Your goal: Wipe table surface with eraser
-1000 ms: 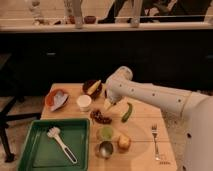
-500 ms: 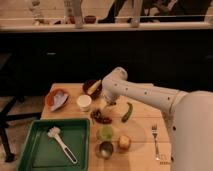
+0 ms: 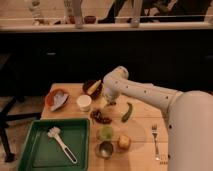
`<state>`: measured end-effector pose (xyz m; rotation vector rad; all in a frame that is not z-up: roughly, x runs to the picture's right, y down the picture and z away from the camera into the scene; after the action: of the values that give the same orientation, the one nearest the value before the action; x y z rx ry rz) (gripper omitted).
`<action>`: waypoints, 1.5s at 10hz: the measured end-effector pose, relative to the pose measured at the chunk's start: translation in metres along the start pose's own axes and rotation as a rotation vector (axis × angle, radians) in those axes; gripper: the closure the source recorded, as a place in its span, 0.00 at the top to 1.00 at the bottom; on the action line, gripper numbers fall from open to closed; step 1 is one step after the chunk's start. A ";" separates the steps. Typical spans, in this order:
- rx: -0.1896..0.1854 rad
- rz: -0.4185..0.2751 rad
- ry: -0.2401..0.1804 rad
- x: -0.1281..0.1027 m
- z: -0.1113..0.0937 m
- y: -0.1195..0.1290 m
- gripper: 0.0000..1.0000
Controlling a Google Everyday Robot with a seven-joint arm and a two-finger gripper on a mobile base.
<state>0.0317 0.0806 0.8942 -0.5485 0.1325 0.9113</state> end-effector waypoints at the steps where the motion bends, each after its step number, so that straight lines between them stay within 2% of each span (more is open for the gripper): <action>1: 0.000 0.000 0.000 0.000 0.000 0.000 0.80; 9: 0.000 -0.001 -0.002 0.000 0.000 0.000 0.80; 15: 0.078 0.097 -0.070 0.013 0.009 -0.026 0.80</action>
<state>0.0584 0.0820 0.9079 -0.4403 0.1316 1.0140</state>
